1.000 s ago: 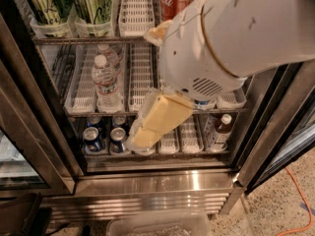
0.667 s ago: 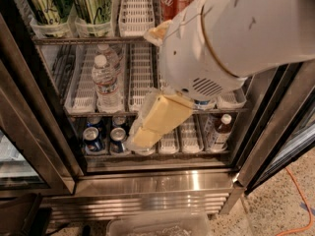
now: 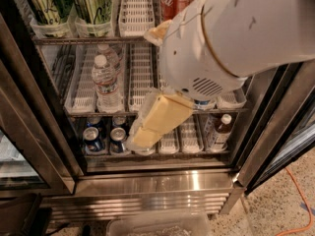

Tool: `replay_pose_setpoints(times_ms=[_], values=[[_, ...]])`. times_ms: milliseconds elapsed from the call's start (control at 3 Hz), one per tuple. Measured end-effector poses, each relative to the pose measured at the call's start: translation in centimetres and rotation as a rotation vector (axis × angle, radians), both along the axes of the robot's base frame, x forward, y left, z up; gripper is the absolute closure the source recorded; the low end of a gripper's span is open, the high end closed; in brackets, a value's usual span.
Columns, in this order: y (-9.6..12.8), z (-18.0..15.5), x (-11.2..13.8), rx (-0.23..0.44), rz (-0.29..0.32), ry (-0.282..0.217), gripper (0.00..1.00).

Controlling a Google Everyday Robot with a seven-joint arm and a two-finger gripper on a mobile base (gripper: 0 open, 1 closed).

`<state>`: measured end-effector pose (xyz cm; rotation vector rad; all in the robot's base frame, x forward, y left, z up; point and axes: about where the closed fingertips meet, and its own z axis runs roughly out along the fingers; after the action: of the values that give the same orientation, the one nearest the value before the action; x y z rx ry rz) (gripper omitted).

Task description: Pick green can from top shelf of fridge

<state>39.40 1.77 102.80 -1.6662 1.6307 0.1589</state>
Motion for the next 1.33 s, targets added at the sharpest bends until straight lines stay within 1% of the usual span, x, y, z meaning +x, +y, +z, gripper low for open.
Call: replay_pose_setpoints(times_ms=[667,1000,1333], values=[[0.0,0.0,0.0,0.000,0.000,0.000,0.00],[0.3,0.7,1.8,0.038,-0.043,-0.060,0.00],[0.6,1.4,2.3,0.053,-0.053,-0.091,0.00]])
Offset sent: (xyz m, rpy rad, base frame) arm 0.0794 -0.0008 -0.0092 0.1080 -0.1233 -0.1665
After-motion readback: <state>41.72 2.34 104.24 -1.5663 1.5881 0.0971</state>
